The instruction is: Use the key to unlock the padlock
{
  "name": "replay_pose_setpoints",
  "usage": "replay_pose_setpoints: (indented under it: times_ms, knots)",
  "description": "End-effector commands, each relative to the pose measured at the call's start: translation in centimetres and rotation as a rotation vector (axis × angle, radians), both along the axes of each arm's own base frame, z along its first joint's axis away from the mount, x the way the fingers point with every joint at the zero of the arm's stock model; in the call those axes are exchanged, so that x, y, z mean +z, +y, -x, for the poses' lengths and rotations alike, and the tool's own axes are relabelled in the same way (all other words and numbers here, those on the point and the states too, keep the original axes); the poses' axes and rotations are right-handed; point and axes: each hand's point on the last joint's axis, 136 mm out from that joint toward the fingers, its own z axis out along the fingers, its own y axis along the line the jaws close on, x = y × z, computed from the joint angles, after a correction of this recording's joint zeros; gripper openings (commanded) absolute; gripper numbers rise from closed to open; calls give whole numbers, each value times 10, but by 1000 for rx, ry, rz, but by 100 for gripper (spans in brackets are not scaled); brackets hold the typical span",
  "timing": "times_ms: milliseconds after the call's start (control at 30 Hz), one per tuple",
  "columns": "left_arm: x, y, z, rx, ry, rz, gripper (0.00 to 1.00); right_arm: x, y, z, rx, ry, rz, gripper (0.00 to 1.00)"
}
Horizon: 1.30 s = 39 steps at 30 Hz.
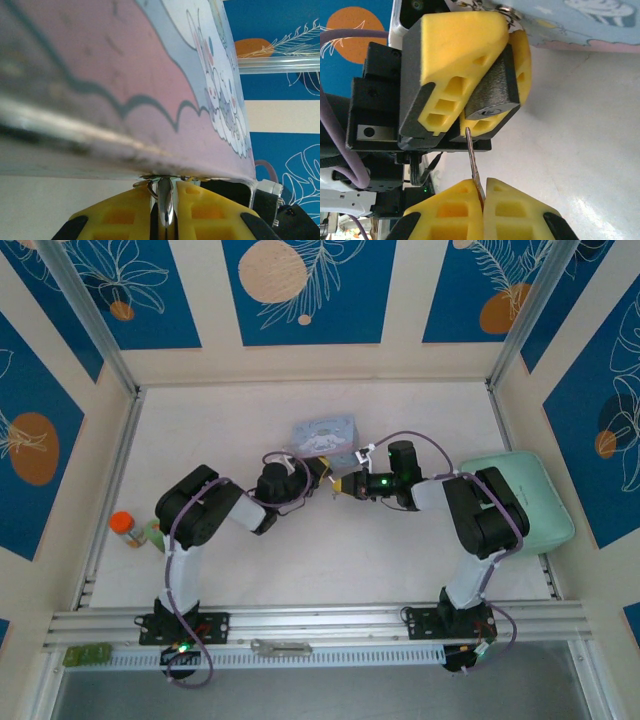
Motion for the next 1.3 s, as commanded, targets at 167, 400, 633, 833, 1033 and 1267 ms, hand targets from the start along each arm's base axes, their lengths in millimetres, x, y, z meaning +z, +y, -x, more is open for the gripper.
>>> replay_pose_setpoints:
  times_ms: [167, 400, 633, 833, 1033, 1267]
  knots:
    - [50, -7, 6, -18, -112, 113, 0, 0, 4, -1, 10, 3, -8, 0]
    - [53, -10, 14, -34, -114, 124, 0, 0, 2, -7, -14, -1, -1, 0]
    - [56, -11, 20, -43, -121, 135, 0, 2, -3, -15, -53, -9, -14, 0]
    - [61, -19, 25, -76, -138, 161, 0, 0, -3, -17, -54, 12, -13, 0]
    - [71, -27, 38, -141, -197, 141, 0, -3, -10, -29, -112, 82, -2, 0]
    - [72, -30, 43, -161, -223, 126, 0, 10, -12, -45, -171, 148, -41, 0]
